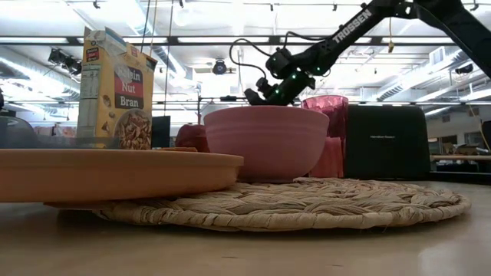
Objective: Arrange a breakfast setting
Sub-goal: Put the spoon on the right side of the pink bowl on the brown placemat
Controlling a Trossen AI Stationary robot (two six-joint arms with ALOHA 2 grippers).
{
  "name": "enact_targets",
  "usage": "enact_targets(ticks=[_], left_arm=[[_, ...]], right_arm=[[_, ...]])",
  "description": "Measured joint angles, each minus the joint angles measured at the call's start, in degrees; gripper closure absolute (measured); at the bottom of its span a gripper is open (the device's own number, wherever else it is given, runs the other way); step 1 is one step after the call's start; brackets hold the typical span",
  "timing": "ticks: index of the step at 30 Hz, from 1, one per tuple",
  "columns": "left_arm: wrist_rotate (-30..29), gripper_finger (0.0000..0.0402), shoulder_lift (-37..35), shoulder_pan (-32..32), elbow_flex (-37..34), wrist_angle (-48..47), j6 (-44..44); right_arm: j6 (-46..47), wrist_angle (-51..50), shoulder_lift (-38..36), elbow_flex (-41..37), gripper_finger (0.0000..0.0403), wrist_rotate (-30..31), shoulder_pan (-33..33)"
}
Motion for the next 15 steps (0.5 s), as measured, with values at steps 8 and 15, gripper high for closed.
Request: enact_targets(ticks=[8, 15], left_arm=[[0.06, 0.0109, -2.61, -0.32, 0.03, 0.07, -0.01], [1.07, 0.0109, -5.59, -0.35, 0.09, -0.9, 1.29]], right_arm=[[-0.11, 1.75, 1.79, -0.01, 0.0315, 1.58, 0.31], [-3.12, 2.87, 1.41, -0.04, 0.0388, 1.98, 1.27]])
